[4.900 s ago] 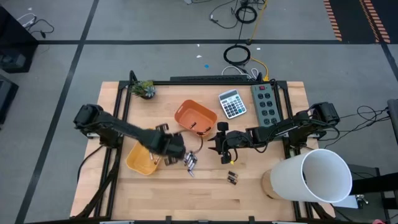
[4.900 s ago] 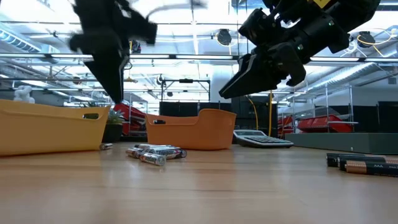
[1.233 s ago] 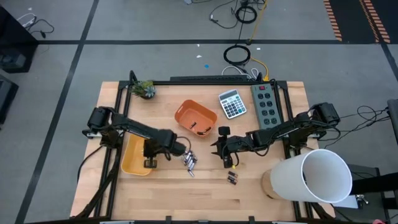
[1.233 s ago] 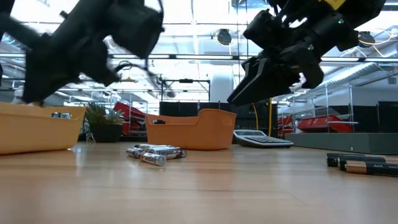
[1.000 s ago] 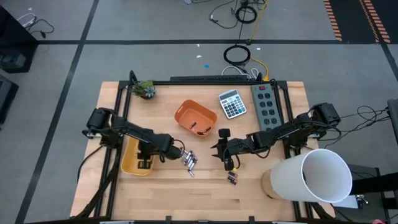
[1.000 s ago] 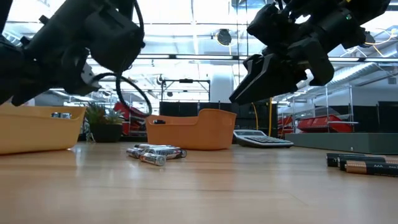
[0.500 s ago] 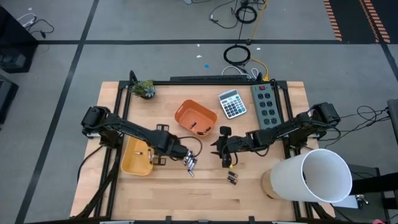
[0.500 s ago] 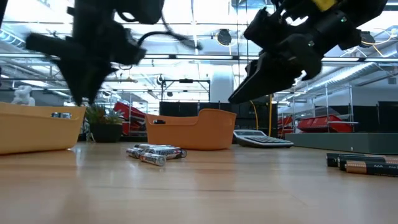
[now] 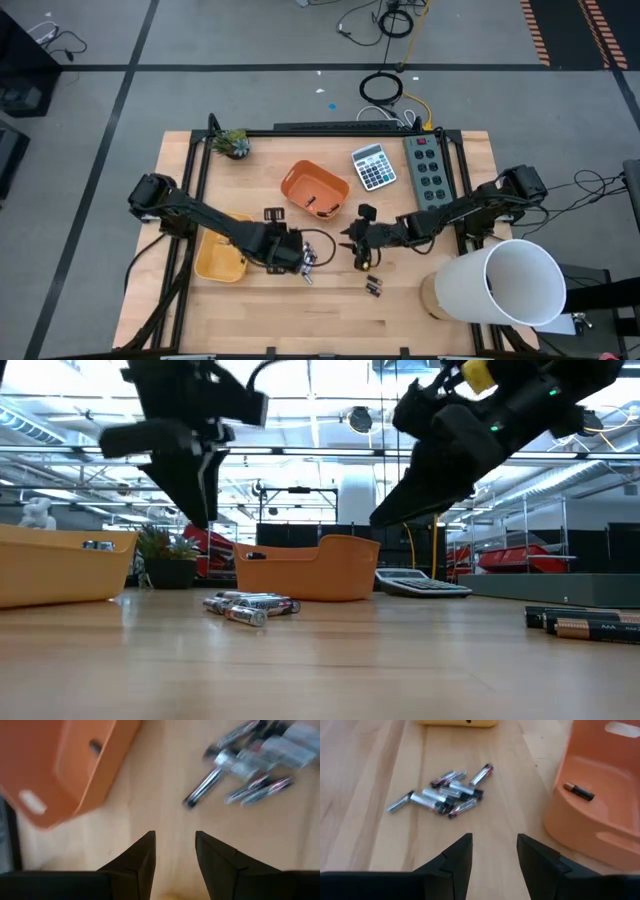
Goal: Sort batteries
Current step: Put the black battery into the orange bin
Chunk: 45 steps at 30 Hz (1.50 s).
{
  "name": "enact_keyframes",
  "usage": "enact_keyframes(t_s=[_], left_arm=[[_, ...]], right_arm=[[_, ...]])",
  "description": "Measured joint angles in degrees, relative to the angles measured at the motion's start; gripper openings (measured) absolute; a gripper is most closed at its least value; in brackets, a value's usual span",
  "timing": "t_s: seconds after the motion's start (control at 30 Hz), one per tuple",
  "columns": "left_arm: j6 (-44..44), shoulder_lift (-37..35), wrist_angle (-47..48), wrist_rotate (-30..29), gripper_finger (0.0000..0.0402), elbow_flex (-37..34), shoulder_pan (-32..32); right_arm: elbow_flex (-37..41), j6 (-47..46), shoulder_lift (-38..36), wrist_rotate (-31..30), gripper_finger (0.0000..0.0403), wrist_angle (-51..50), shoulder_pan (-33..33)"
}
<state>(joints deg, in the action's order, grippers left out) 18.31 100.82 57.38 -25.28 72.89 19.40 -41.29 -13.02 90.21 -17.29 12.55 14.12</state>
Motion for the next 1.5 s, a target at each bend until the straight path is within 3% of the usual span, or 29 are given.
enact_keyframes(t_s=[0.13, 0.23, 0.4, 0.6, 0.87, 1.2, 1.5], left_arm=[[-0.9, -0.1, -9.0, -4.3, 0.0147, -1.9, 2.0], [-4.5, -0.1, -16.9, -8.3, 0.0147, -4.0, 3.2], [-9.6, -0.1, -26.7, -5.7, 0.0147, -8.9, 2.4], [-12.9, -0.3, -28.7, -4.8, 0.0147, -11.6, 1.7], [-19.4, -1.7, -38.8, -4.3, 0.0147, -15.5, -1.9], [-22.9, -3.1, -41.8, -5.4, 0.0147, -15.5, -2.5], [-23.9, -3.1, -46.0, -6.6, 0.0147, -17.1, -1.7]], right_arm=[[-2.9, 0.0, 0.0, -7.8, 0.0146, -9.7, 4.3], [-5.3, 0.1, 0.0, -9.3, 0.0146, -14.5, 6.5], [-6.1, -2.2, 0.3, -2.6, 0.0146, -15.0, 7.4], [-6.5, -9.7, 0.4, 1.8, 0.0146, -25.2, 9.0], [-12.6, -13.5, 0.7, 8.5, 0.0161, -39.8, 9.8], [-18.4, -18.4, 8.5, 10.3, 0.0224, -47.4, 12.5], [-20.3, -21.4, 11.9, 10.0, 0.0212, -48.0, 14.6]])
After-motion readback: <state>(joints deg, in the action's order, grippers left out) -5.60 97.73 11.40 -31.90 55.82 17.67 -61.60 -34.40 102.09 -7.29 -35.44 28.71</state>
